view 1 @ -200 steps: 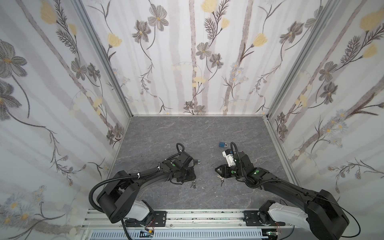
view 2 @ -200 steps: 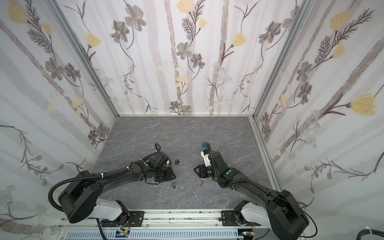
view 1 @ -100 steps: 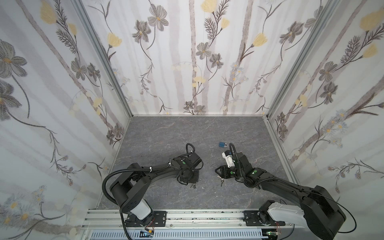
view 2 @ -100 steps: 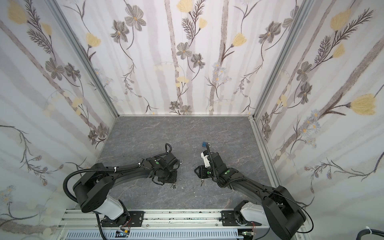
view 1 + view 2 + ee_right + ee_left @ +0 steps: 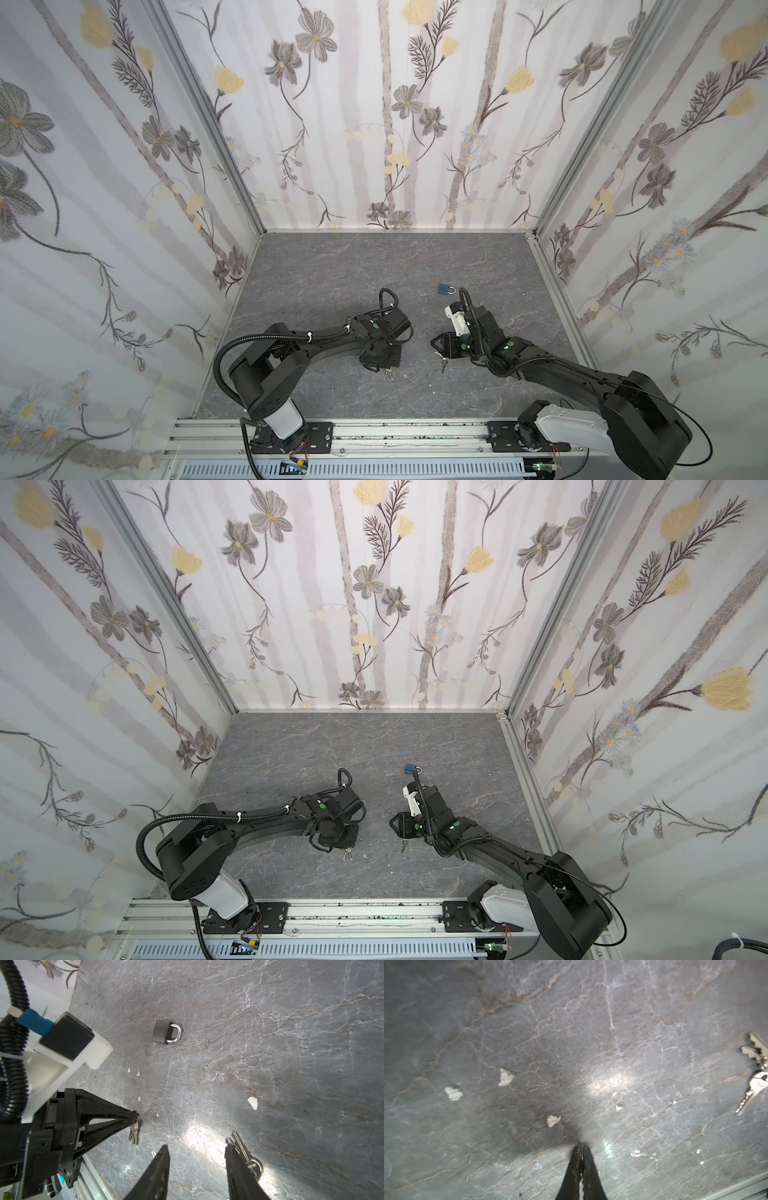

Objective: Unlock with the key

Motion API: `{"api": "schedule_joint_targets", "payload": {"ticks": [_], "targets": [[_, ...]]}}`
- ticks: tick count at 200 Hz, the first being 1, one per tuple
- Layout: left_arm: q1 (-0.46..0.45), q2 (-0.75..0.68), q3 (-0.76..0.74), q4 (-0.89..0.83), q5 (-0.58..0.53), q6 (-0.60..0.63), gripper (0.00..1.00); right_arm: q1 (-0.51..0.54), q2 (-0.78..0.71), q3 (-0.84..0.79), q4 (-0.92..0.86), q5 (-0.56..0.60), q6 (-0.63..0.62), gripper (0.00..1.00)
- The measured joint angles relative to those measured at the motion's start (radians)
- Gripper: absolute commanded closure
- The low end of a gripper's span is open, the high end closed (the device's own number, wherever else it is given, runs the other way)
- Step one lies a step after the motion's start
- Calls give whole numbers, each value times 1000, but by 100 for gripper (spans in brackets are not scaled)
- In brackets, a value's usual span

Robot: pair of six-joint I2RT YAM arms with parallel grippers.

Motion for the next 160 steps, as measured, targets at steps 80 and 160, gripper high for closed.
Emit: {"api": "schedule_joint_targets", "payload": {"ticks": [80, 160], "targets": [[0, -153, 168, -123, 4, 84, 100, 6, -91, -29, 68, -138, -73, 59], [0, -235, 292, -208, 95, 174, 100, 126, -245, -78, 196, -153, -175, 61]]}}
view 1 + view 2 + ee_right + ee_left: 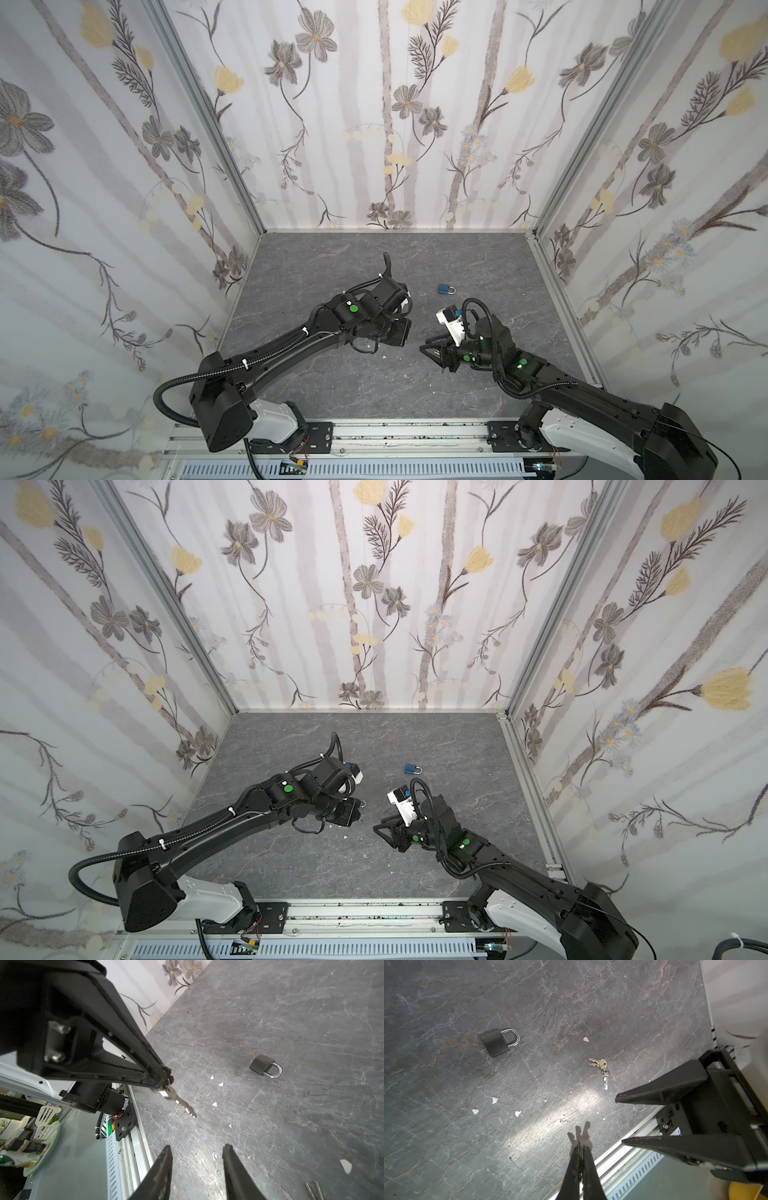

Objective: Unlock with the key

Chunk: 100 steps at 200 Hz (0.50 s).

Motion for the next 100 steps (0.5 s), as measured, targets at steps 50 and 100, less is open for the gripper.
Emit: {"api": "schedule_joint_targets", "payload": {"ticks": [50, 100], "targets": [[0, -6, 49, -33, 31, 37, 100, 32, -10, 39, 13, 15, -51, 56], [0, -18, 64, -38, 77, 48, 100, 40, 5, 99, 2, 22, -103, 56]]}}
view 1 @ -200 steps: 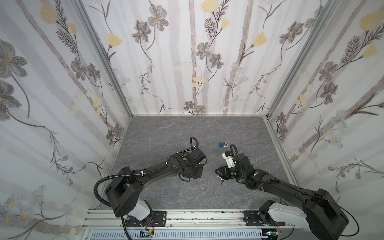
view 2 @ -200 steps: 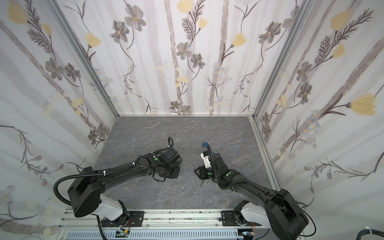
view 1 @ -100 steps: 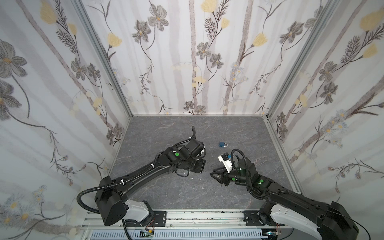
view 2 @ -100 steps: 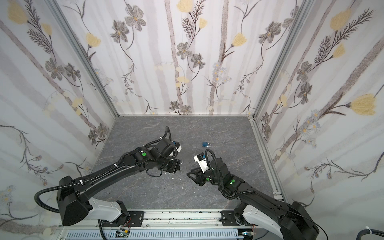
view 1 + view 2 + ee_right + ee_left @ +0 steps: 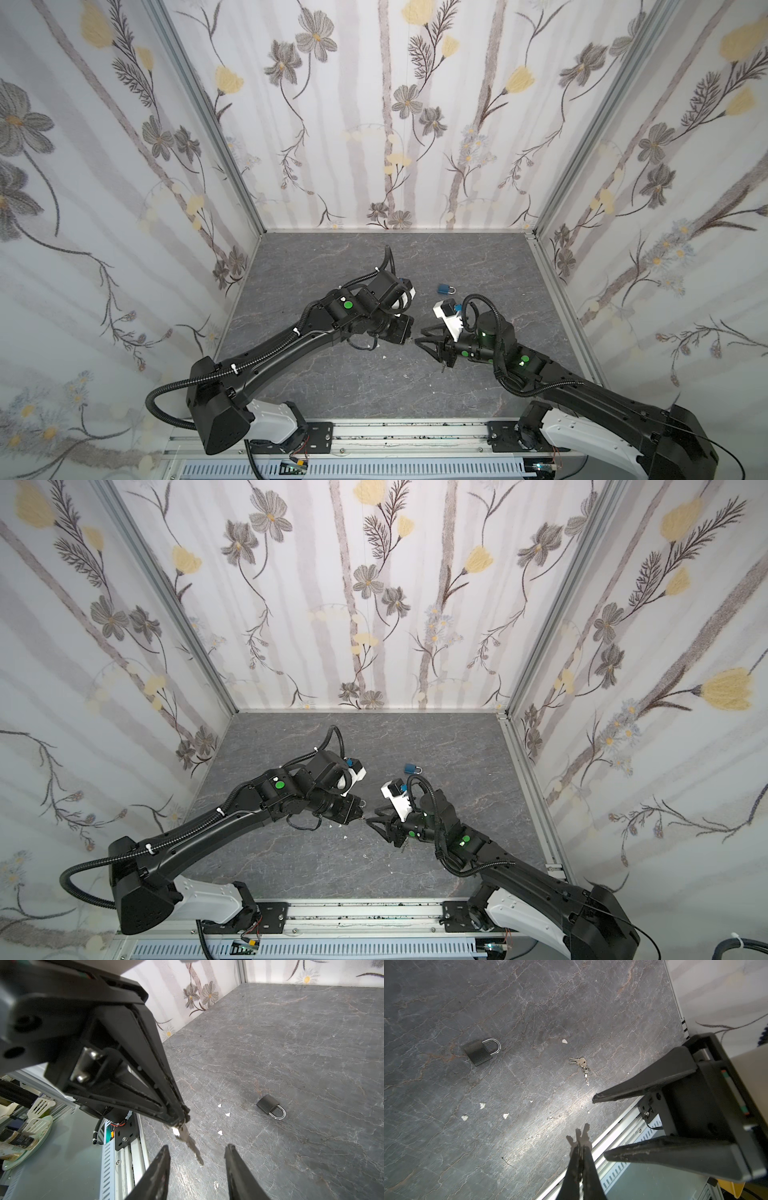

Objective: Unlock with the key

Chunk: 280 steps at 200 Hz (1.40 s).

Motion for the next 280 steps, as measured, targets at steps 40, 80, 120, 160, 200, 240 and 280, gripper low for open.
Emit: {"api": "schedule_joint_targets", "payload": {"ticks": [40, 80, 120, 160, 200, 240, 280], "targets": [[0, -6, 0, 0, 29, 9, 100, 10, 25, 26, -33, 0, -23, 58], [1, -6, 0, 3, 46, 13, 100, 14, 60, 60, -39, -27, -38, 65], [2, -4, 0, -14, 25, 16, 99, 39, 110, 103, -69, -53, -53, 84], [2, -3, -3, -28, 18, 15, 97, 45, 132, 114, -78, -73, -59, 87], [3, -9, -11, -33, 24, 13, 97, 45, 144, 116, -80, -69, -59, 70], [3, -13, -18, -22, 25, 5, 97, 48, 141, 116, -78, -85, -56, 70], [3, -21, -31, 24, 50, -10, 97, 53, 129, 106, -67, -106, -55, 65]]}}
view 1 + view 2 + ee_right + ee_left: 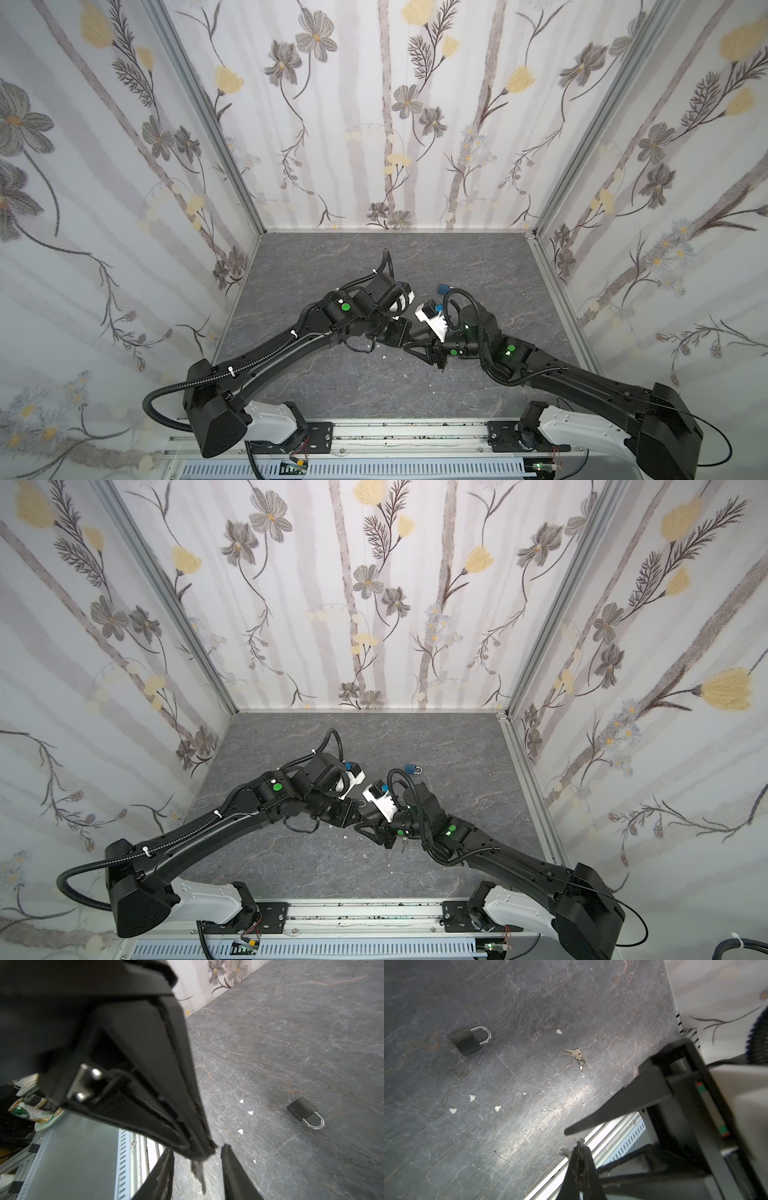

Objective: Unlock with the key

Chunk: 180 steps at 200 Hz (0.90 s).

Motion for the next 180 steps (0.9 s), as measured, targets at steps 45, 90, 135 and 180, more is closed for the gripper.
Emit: {"api": "schedule_joint_targets", "payload": {"ticks": [45, 90, 135, 180], "targets": [[5, -14, -11, 34, 14, -1, 97, 0, -20, -19, -6, -10, -1, 73], [5, -9, -21, 53, 39, -2, 97, 0, -22, -21, -9, -9, 1, 82], [8, 5, -39, 67, 47, -5, 97, 0, 8, -4, -47, -6, 7, 84], [8, 10, -55, 80, 39, -6, 97, 2, 34, 9, -63, -7, 11, 76]]}}
